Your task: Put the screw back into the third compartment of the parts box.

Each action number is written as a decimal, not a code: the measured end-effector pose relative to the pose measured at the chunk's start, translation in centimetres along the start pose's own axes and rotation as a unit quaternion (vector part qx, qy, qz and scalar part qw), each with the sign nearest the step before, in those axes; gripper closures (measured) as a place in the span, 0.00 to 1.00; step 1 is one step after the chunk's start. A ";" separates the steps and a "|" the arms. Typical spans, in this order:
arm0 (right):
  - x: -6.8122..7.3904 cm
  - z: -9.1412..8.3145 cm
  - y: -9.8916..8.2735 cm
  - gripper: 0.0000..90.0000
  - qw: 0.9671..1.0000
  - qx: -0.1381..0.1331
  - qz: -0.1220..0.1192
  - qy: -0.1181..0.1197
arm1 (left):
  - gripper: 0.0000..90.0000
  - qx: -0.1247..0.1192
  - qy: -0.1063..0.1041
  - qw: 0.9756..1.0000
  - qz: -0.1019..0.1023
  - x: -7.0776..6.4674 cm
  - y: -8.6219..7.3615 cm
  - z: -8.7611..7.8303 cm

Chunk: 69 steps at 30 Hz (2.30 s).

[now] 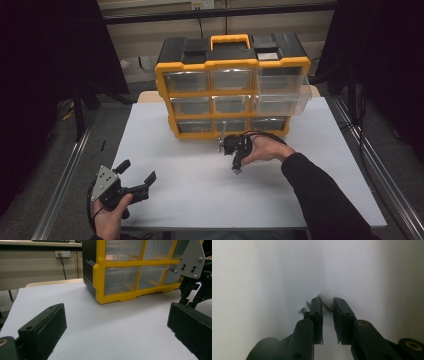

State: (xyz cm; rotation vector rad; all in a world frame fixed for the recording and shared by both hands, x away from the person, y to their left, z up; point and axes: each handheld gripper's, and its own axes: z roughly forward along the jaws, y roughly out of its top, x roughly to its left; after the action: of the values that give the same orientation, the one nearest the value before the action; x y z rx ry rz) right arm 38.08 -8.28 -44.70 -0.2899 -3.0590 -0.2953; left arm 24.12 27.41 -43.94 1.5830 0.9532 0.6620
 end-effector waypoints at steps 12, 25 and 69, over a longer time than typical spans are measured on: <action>0.5 -0.1 -0.1 0.84 1.000 0.010 -0.016 -0.001 | 0.02 0.001 -0.003 1.000 0.001 0.1 0.0 0.0; 0.8 0.1 0.1 0.98 0.999 0.026 -0.015 -0.012 | 0.02 0.001 -0.006 1.000 0.000 0.1 0.0 0.0; 3.6 -7.2 0.5 0.98 0.998 -0.059 0.026 -0.009 | 0.02 0.003 -0.007 1.000 0.005 0.0 0.0 0.1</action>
State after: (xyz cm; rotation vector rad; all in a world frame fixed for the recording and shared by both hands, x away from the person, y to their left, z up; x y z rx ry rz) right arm 34.92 -8.52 -37.27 -0.3798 -3.0515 -0.4738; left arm 24.19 27.41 -43.96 1.5979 0.9383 0.6548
